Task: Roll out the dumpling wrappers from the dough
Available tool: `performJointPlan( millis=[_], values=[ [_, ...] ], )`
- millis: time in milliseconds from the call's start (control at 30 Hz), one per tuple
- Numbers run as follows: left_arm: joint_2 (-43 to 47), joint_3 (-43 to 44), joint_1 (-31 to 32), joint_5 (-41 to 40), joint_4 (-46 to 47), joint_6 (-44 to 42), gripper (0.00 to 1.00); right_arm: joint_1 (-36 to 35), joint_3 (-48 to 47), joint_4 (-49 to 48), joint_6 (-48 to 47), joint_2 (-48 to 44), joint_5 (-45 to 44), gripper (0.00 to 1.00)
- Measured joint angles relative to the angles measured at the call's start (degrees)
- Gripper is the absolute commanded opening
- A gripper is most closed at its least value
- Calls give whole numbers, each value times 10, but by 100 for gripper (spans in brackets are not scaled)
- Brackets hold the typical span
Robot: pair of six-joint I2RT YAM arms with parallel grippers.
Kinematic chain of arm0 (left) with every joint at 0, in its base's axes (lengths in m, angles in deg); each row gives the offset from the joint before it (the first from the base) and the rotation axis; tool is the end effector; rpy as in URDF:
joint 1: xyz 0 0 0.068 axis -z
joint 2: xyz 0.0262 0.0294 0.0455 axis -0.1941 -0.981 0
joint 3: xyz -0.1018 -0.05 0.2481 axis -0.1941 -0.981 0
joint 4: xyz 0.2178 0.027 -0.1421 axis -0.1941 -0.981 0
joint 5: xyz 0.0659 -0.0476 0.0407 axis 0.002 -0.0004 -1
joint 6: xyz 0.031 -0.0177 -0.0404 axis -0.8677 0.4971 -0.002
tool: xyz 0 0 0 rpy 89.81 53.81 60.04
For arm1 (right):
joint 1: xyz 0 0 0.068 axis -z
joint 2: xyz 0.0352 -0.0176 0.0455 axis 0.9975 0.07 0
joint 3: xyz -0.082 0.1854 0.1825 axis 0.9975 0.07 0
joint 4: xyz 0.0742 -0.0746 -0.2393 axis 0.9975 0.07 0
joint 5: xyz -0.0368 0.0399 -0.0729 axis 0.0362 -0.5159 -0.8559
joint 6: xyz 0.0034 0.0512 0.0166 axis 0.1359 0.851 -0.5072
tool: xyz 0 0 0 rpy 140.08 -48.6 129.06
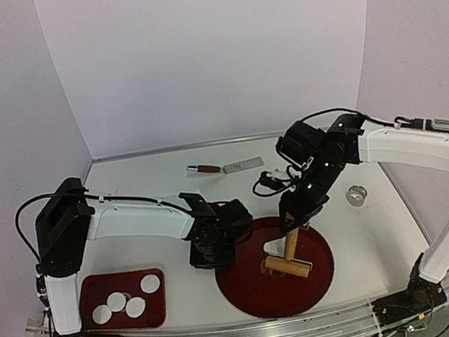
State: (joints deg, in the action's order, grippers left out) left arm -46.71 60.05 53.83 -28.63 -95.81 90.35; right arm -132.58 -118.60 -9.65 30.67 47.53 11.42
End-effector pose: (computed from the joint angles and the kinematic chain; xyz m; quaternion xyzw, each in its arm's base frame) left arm 0.1698 -0.3499 0.1510 0.0880 0.9901 -0.0133 0.1087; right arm 0.2085 0.2403 0.2759 -0.3542 0.8960 0.2566 0.0769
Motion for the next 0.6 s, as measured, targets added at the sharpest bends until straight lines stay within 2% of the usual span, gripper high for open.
performJointPlan(
  millis=[67,133,267,333,500,600],
  values=[
    [1,0,7,3,-11,33,0,0,-12,17,13,-22,-23,0],
    [1,0,17,9,-16,64,8,0,-25,33,29,-43,-55,0],
    [1,0,35,22,-22,103,35,0,-44,49,63,-63,-111,0],
    [1,0,45,35,-44,112,44,3,-48,51,83,-64,-136,0],
    [1,2,63,43,-74,99,63,23,-57,63,124,-49,-161,0],
    [5,13,59,33,-80,57,67,46,-63,60,141,-44,-163,0]
  ],
)
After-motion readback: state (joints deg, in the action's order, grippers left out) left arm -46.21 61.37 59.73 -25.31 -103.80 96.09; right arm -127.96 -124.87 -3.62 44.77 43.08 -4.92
